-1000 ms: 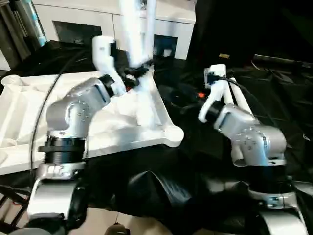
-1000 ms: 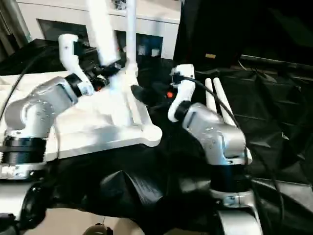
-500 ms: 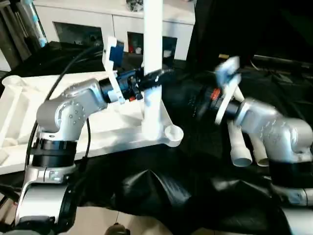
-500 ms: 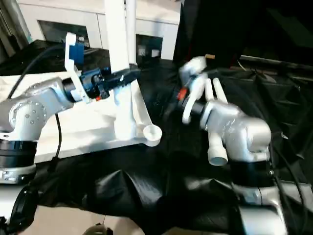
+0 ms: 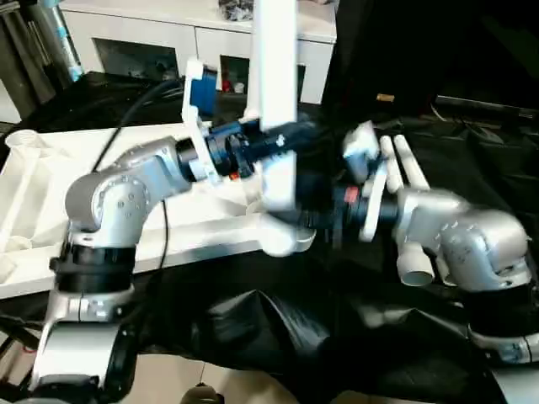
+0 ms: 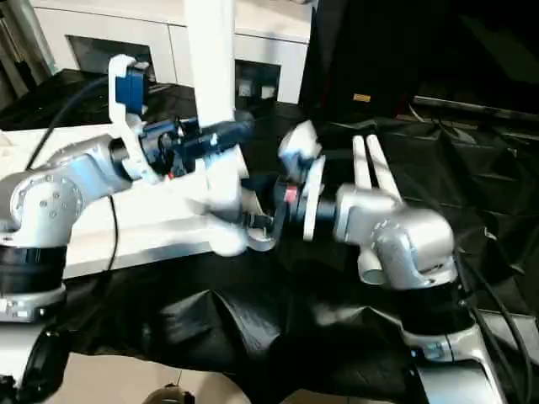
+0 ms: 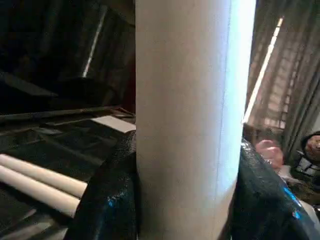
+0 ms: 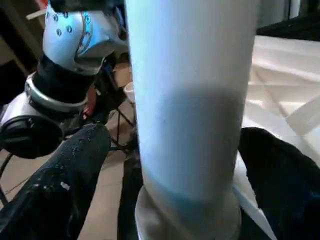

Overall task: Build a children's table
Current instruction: Pick table leg

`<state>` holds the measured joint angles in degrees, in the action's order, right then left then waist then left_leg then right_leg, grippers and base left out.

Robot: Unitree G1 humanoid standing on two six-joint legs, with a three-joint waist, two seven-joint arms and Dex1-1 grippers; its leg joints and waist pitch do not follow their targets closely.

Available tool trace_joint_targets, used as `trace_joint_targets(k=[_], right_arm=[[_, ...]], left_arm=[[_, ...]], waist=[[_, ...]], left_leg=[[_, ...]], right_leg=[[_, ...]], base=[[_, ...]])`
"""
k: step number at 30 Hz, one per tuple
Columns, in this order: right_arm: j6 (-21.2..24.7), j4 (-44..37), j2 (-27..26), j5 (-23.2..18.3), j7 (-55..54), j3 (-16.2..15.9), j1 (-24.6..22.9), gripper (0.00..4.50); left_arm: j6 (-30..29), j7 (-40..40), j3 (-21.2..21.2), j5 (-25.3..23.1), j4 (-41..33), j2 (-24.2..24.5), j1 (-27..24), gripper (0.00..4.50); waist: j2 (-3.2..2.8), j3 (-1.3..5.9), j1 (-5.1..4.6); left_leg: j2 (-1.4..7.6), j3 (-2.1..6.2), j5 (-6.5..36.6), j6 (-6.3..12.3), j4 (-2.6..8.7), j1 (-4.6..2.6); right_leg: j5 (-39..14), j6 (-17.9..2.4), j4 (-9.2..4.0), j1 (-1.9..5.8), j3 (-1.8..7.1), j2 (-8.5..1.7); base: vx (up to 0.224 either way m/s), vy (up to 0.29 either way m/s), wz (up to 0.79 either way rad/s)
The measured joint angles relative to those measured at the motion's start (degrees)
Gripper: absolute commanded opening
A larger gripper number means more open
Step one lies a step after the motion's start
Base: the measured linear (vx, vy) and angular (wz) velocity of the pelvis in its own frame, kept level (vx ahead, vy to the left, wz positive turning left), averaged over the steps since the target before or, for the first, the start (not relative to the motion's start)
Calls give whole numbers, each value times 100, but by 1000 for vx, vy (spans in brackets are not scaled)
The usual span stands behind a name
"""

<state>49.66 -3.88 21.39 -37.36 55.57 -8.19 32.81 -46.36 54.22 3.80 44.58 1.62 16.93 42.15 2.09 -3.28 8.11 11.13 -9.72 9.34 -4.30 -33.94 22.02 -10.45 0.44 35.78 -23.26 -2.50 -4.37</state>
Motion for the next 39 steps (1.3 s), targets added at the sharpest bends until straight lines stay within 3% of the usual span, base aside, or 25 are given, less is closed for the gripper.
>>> trace_joint_targets(k=[16, 17, 26, 32, 39], right_arm=[[-104, 453, -269, 201, -162, -32, 120, 281], [-138, 460, -316, 232, -275, -18, 120, 263], [-490, 644, -799, 684, -1306, 88, 119, 203], [-557, 695, -952, 890, -1689, 124, 122, 190], [-736, 704, -1048, 1026, -1820, 124, 131, 189]], left_arm=[[61, -259, 25, -68, -32, -10, -80, 188], [97, -445, 26, -151, -9, -58, -71, 244], [460, -2153, 71, -964, 244, -562, -53, 296], [657, -3079, 215, -1175, 183, -1013, 24, 259], [800, -3316, 366, -1154, 168, -1169, 135, 199]], waist=[[11, 3, 3], [11, 3, 5], [22, 5, -5], [31, 4, -1], [39, 0, -6]], left_leg=[[0, 0, 0, 0, -2, 1], [0, 0, 0, 0, -2, 0], [2, 1, -2, -3, -3, 3], [1, 0, -2, -3, -3, 8], [1, 0, -2, -2, -3, 7]], right_leg=[[2, -3, 2, 0, 0, 0], [2, -3, 2, 0, 1, 0], [1, -1, 3, -1, -1, -1], [0, 1, -6, -1, -1, -1], [-1, 3, -5, -1, -1, -1]], base=[[0, 0, 0], [0, 0, 0], [0, 0, 0], [0, 0, 0], [0, 0, 0]])
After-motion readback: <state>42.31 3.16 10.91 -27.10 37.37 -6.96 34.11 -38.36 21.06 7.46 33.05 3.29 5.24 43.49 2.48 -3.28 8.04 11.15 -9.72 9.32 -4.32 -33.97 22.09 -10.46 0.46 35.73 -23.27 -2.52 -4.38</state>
